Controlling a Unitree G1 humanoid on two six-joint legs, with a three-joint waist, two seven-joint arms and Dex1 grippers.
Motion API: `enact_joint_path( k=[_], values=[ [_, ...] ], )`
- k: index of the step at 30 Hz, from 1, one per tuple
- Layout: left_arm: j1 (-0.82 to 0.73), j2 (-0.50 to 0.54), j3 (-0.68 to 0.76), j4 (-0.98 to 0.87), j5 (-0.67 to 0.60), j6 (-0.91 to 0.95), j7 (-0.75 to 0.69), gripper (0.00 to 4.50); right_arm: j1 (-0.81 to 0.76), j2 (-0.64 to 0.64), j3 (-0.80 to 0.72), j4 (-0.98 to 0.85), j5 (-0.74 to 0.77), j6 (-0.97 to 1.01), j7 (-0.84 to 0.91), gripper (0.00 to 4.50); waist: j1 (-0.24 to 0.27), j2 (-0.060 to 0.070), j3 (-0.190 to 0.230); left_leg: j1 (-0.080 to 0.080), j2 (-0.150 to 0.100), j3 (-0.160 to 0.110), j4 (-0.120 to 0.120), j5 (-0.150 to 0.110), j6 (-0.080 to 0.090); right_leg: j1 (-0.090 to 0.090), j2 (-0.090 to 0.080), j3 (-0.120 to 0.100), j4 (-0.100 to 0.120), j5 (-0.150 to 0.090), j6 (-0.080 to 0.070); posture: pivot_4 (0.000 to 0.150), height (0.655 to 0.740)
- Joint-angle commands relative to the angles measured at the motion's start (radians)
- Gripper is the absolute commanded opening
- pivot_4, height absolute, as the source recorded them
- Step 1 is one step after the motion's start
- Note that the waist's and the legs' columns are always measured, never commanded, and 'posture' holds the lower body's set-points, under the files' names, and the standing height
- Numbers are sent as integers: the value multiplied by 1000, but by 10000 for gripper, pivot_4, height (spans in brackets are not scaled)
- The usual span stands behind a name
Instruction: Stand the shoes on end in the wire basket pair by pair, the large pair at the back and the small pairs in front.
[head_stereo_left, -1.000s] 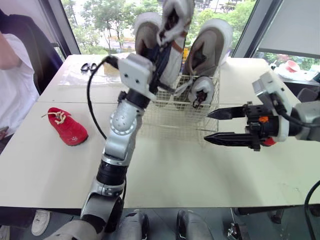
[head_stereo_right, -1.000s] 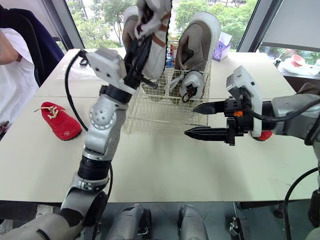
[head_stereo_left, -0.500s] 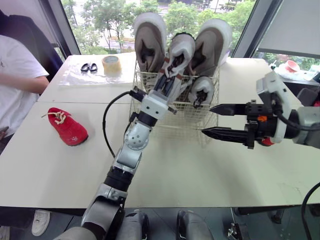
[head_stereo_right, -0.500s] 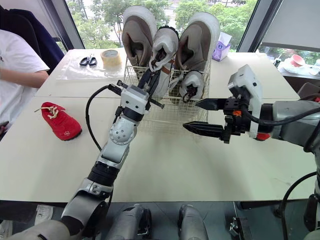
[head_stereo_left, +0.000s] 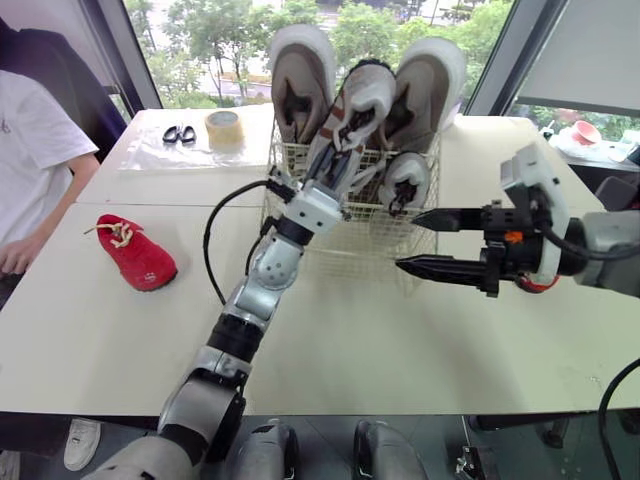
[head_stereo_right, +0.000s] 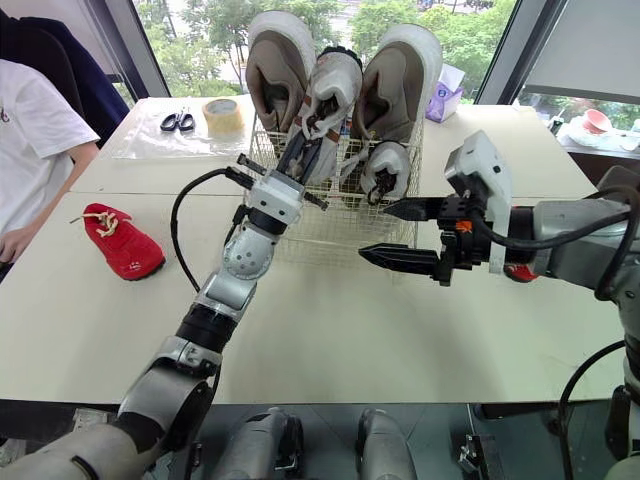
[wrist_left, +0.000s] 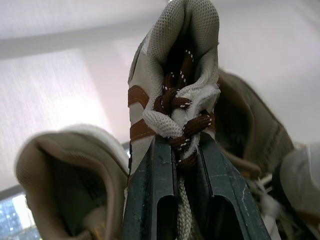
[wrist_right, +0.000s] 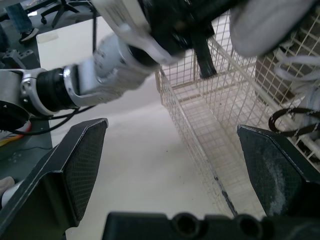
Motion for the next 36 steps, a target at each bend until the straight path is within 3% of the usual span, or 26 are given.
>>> enact_joint_path(
  k=[1, 4, 12, 15, 19, 28, 33, 36],
  values=[
    [-20, -16, 8, 68, -34, -32, 2, 443, -13, -15, -28, -16, 21, -6, -6, 45000, 0, 0, 0, 0, 0, 0, 0, 0, 0, 0, 0, 0, 0, 0, 0, 1500, 7400],
    [0, -29, 22, 73, -103, 1, -48, 443, -2, -19, -34, -19, 18, -9, -8, 45000, 5, 0, 0, 0, 0, 0, 0, 0, 0, 0, 0, 0, 0, 0, 0, 1500, 7400],
    [132, -1, 12, -318, -201, 269, -190, 443, 41, -17, -41, -16, -13, -46, 8, 45000, -2, 0, 0, -2, 0, 0, 0, 0, 0, -3, 0, 0, 1, 0, 0, 1500, 7400],
    [160, -1, 9, -408, -232, 356, -225, 12651, 46, -10, -32, -9, -32, -63, 18, 45000, -2, 0, 0, -3, 0, 0, 0, 0, 0, -3, 0, 0, 1, 0, 0, 1500, 7400],
    [197, 21, 4, -504, -251, 457, -277, 33373, 47, 3, -5, 10, -70, -96, 38, 45000, -1, 0, 0, -3, 0, 0, 0, 0, 0, -3, 0, 0, 0, 0, 0, 1500, 7400],
    [290, 104, 37, -744, -315, 686, -361, 33373, 42, 27, 38, 51, -136, -145, 82, 45000, -2, 0, 0, -3, 0, 0, 0, 0, 0, -3, 1, 0, 1, 0, 0, 1500, 7400],
    [279, 208, 118, -930, -454, 919, -440, 33373, 44, 47, 3, 72, -123, -141, 64, 45000, -2, 0, 0, -3, 0, 0, 0, 0, 0, -3, 1, 0, 1, 0, 0, 1500, 7400],
    [239, 274, 226, -1027, -670, 1158, -473, 41596, 52, 57, -65, 97, -79, -120, 34, 45000, -1, 0, 0, -3, 0, 0, 0, 0, 0, -3, 1, 0, 1, 0, 0, 1500, 7400]
  ],
)
